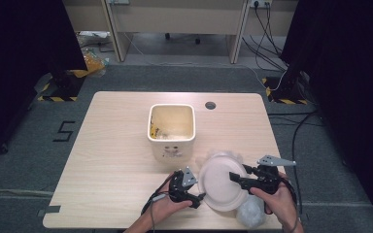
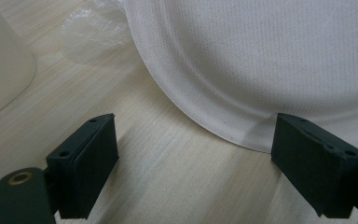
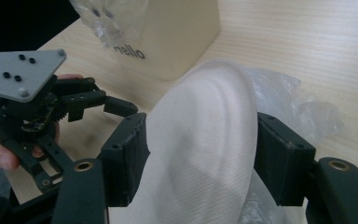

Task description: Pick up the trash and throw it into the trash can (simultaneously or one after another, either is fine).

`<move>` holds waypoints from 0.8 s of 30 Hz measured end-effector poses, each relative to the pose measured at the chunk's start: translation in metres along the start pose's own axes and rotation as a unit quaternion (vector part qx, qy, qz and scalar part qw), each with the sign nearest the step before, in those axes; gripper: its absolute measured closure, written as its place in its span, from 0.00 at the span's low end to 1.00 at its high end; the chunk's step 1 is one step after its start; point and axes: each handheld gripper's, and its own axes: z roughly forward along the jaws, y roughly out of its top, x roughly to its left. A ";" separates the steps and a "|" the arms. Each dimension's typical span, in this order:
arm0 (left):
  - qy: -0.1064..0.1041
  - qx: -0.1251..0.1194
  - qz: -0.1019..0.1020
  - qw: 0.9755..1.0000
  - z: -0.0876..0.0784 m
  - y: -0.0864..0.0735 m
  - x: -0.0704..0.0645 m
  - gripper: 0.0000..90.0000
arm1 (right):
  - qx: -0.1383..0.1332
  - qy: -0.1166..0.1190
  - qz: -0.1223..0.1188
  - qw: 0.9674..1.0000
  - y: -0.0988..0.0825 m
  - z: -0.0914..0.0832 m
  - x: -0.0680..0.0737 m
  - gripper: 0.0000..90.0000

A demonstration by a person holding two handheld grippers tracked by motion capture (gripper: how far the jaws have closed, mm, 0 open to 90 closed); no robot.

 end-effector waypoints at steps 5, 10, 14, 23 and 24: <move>0.000 0.000 0.000 1.000 0.000 0.000 0.000 0.15 | -0.008 0.007 -0.018 1.000 0.006 -0.003 0.012 0.44; 0.000 0.000 0.000 1.000 0.000 0.000 0.000 0.15 | -0.020 0.000 -0.031 0.999 0.016 -0.005 0.016 0.44; 0.000 0.001 0.000 1.000 0.000 0.000 0.000 0.15 | -0.015 0.009 -0.033 0.999 0.019 -0.002 0.019 0.49; 0.000 0.001 0.000 1.000 0.000 0.000 0.000 0.15 | 0.015 0.029 -0.012 0.999 0.009 0.013 0.020 0.68; 0.000 0.001 0.000 1.000 0.000 0.000 0.000 0.15 | 0.015 0.034 -0.008 0.999 0.008 0.014 0.019 0.71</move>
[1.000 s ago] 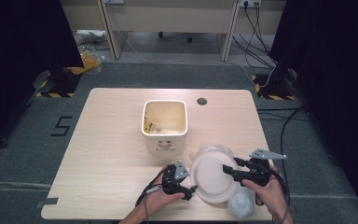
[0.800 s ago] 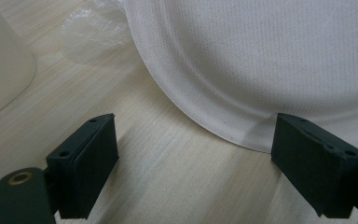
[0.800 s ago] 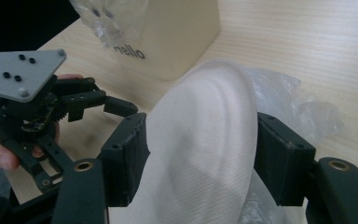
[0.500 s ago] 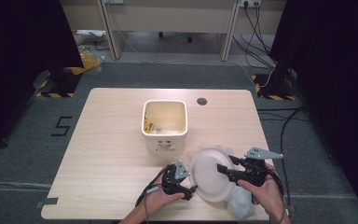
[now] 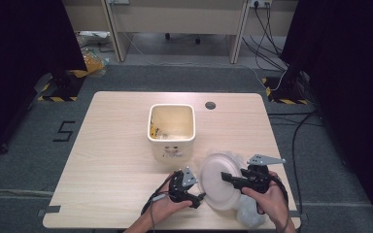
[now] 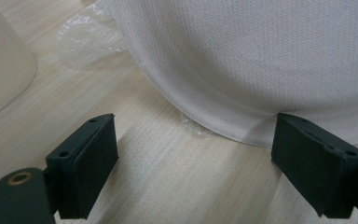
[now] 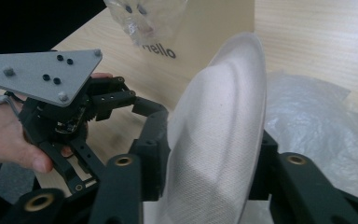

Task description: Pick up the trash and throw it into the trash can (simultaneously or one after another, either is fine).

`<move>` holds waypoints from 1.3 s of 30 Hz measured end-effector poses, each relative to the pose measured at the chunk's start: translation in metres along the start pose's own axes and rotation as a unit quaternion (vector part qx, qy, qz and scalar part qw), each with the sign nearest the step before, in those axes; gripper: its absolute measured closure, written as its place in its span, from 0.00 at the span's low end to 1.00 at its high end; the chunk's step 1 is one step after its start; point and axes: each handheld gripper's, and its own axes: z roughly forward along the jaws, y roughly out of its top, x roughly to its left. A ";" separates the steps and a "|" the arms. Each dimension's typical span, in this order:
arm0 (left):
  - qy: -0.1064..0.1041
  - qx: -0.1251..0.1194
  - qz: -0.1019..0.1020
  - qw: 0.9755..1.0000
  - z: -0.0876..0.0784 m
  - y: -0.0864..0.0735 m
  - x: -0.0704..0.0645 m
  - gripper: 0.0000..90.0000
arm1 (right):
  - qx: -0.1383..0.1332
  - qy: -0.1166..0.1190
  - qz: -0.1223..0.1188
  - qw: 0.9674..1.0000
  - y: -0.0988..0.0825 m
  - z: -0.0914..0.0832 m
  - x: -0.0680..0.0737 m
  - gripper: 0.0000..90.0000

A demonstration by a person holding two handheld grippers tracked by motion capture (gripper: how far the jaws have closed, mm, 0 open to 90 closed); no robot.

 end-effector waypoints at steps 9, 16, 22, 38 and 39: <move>0.004 -0.001 -0.007 1.000 -0.008 -0.007 0.002 0.16 | -0.044 0.077 0.048 0.995 -0.002 -0.003 -0.002 0.91; -0.009 -0.015 -0.025 1.000 -0.028 -0.025 0.007 0.18 | -0.064 0.152 0.082 0.983 -0.003 -0.004 0.002 0.92; 0.018 -0.009 -0.028 0.999 -0.047 -0.040 0.020 0.18 | -0.080 0.164 0.082 0.980 0.003 -0.009 0.005 0.92; 0.091 0.006 -0.069 0.993 -0.083 -0.071 0.068 0.18 | -0.098 0.160 0.082 0.979 0.026 -0.011 -0.003 0.92; 0.090 0.008 -0.070 0.993 -0.083 -0.072 0.069 0.18 | -0.100 0.160 0.081 0.979 0.028 -0.012 -0.003 0.92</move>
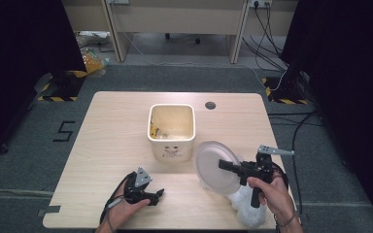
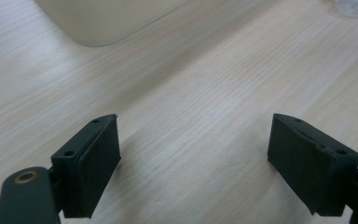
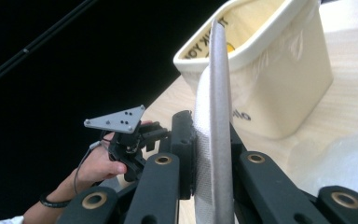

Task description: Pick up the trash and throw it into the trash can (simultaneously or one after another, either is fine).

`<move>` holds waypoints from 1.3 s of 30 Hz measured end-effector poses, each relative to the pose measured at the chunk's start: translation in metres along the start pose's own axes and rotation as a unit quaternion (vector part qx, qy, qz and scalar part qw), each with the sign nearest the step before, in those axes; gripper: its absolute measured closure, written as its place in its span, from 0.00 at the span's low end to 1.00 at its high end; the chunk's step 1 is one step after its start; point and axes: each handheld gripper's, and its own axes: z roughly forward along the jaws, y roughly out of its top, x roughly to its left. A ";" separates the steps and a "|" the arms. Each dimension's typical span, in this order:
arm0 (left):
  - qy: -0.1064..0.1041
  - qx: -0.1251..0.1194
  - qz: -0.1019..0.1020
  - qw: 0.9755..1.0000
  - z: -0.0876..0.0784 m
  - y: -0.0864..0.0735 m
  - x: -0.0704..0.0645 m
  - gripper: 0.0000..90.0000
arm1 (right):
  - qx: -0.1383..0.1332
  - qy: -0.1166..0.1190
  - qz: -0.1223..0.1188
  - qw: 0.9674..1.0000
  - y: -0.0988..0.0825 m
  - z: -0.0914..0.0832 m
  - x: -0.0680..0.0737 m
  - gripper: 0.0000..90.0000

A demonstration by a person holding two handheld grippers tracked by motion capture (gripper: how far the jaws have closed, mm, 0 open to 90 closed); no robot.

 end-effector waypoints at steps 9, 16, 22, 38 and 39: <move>-0.005 -0.009 -0.014 1.000 0.001 -0.003 0.004 0.16 | -0.009 0.002 -0.009 1.000 0.019 -0.005 0.001 0.92; -0.005 -0.009 -0.014 1.000 0.001 -0.003 0.004 0.16 | 0.011 -0.006 -0.019 1.000 0.027 -0.001 0.005 0.93; -0.005 -0.009 -0.014 1.000 0.001 -0.003 0.004 0.16 | -0.004 0.013 -0.011 1.000 0.041 0.001 0.007 0.93; -0.004 -0.008 -0.014 1.000 0.001 -0.003 0.004 0.16 | -0.036 0.019 -0.024 0.999 0.083 -0.004 0.018 0.93; -0.004 -0.009 -0.013 1.000 0.001 -0.003 0.004 0.16 | -0.037 0.021 -0.023 0.999 0.085 -0.004 0.018 0.93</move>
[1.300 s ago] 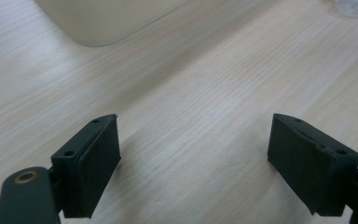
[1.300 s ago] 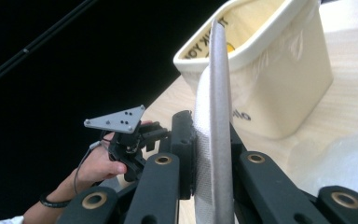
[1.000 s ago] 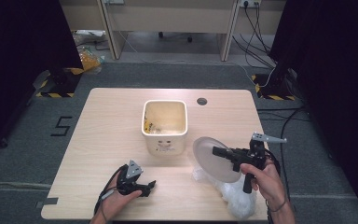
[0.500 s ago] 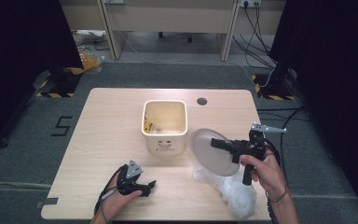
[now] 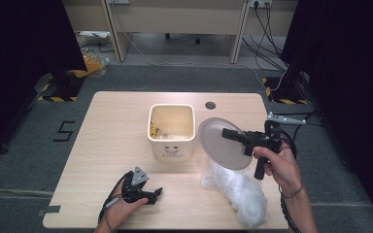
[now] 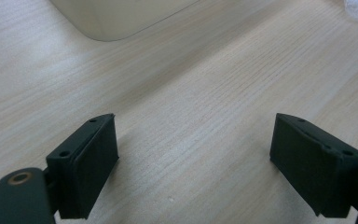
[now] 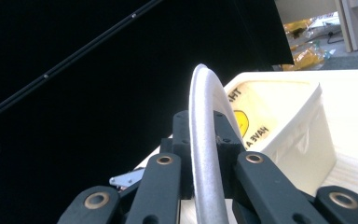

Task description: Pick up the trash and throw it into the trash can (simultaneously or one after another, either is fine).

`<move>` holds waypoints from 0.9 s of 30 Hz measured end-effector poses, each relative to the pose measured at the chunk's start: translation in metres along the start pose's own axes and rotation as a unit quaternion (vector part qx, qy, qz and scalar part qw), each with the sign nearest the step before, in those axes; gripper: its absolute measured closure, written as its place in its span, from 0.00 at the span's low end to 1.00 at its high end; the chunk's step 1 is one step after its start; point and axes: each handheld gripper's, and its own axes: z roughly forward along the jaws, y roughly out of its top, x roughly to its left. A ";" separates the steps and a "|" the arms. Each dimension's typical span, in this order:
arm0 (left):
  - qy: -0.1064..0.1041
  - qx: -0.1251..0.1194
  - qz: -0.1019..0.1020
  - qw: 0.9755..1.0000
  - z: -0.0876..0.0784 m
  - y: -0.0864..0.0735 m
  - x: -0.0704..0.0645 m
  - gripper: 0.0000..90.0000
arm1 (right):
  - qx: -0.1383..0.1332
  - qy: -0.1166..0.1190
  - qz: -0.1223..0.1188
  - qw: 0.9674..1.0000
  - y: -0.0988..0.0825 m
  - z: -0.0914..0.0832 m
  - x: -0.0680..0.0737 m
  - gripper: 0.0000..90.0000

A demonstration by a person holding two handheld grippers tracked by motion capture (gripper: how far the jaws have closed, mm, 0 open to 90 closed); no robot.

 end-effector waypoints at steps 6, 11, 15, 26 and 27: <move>0.000 0.000 -0.002 1.000 0.000 0.000 0.000 0.16 | -0.006 0.005 0.002 1.000 0.011 0.007 -0.003 0.93; 0.001 -0.002 -0.002 1.000 0.000 0.000 0.000 0.16 | -0.009 0.010 0.004 1.000 0.020 0.014 -0.005 0.93; 0.001 -0.002 -0.001 1.000 0.000 0.000 0.000 0.16 | -0.014 0.016 0.006 1.000 0.028 0.019 -0.005 0.93; 0.001 0.000 0.000 1.000 0.000 0.000 0.000 0.16 | -0.020 0.023 0.010 0.999 0.044 0.037 -0.007 0.93; 0.001 0.001 0.000 1.000 0.000 0.000 0.000 0.16 | -0.019 0.024 0.011 0.999 0.045 0.038 -0.007 0.93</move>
